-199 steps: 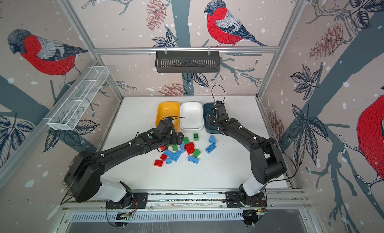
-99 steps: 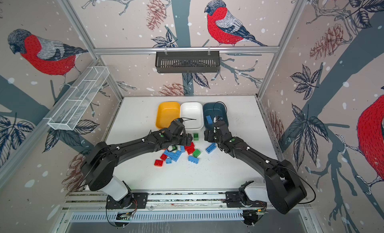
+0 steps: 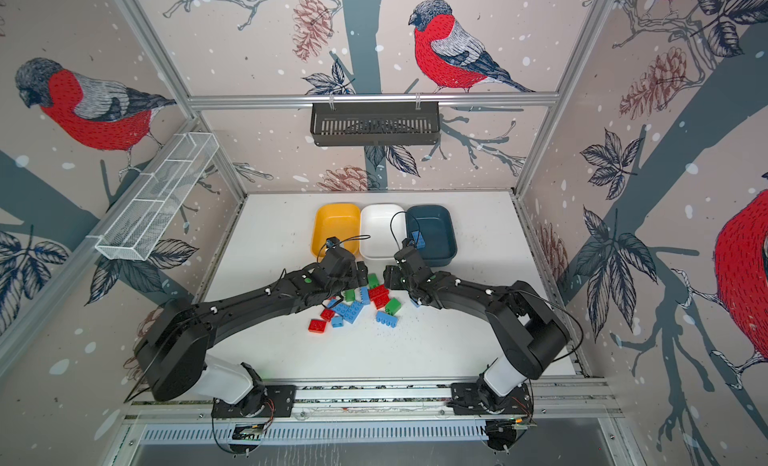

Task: Sort the legos into containers by color
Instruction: 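Grasp a green brick with the right gripper while the left gripper lowers over the pile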

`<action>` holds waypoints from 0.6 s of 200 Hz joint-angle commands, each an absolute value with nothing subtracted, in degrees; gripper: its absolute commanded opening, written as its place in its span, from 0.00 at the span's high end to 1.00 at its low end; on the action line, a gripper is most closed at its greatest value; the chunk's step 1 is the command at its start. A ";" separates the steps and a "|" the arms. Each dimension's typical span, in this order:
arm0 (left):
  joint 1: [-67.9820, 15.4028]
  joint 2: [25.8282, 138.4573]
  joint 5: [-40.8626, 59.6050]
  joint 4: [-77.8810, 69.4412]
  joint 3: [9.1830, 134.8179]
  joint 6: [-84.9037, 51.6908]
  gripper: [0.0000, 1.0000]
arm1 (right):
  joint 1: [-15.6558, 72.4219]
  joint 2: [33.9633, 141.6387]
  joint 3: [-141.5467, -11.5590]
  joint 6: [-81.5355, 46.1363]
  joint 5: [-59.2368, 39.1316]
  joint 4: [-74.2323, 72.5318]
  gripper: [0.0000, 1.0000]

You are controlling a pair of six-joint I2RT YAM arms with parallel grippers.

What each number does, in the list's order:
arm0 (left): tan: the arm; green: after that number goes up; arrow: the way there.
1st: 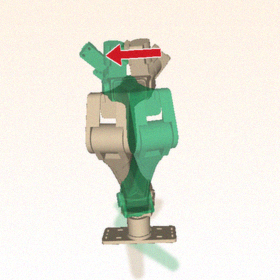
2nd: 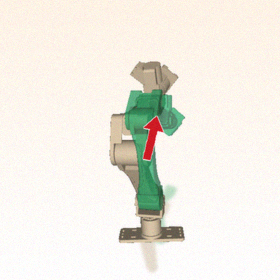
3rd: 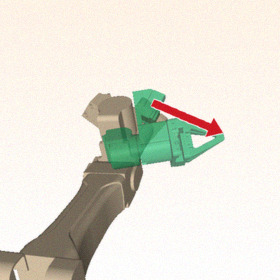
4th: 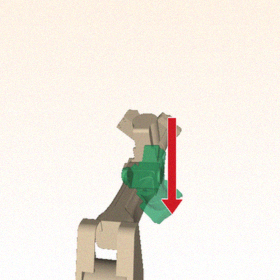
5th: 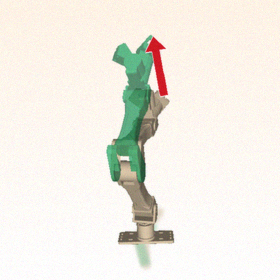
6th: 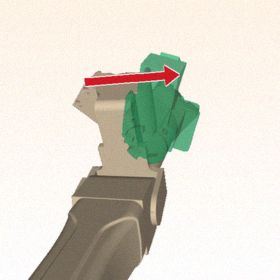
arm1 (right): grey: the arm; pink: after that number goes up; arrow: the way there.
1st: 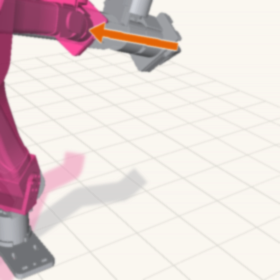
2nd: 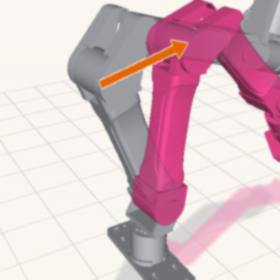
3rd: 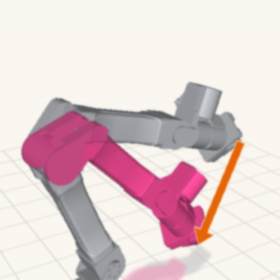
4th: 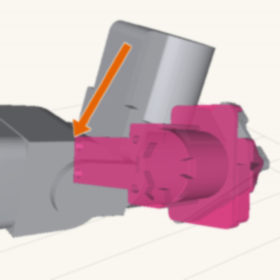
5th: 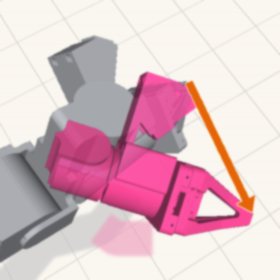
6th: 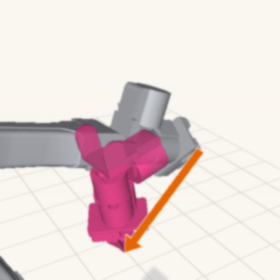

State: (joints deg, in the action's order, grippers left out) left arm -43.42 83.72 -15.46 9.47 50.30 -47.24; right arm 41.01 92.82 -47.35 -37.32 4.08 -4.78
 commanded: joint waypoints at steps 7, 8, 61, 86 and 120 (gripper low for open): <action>-41.66 81.47 -18.83 8.79 48.16 -50.95 0.03 | 42.75 97.18 -50.44 -37.50 11.79 -4.25 0.27; -41.57 81.43 -18.82 8.88 48.16 -51.05 0.03 | 42.82 97.32 -50.53 -37.47 11.96 -4.19 0.27; -38.83 79.33 -20.57 11.58 45.41 -51.68 0.03 | 43.50 103.21 -53.83 -37.82 16.58 -3.52 0.36; -37.56 79.27 -21.14 13.01 44.43 -51.29 0.03 | 43.59 104.73 -55.00 -36.21 16.21 -3.87 0.49; -36.72 79.44 -22.08 14.27 44.30 -50.37 0.03 | 44.03 103.74 -54.95 -33.97 15.82 -4.13 0.66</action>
State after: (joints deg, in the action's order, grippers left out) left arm -37.12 79.57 -20.25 12.71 44.47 -51.00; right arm 43.64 104.47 -54.76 -35.83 14.94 -4.43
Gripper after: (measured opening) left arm 0.967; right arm 0.377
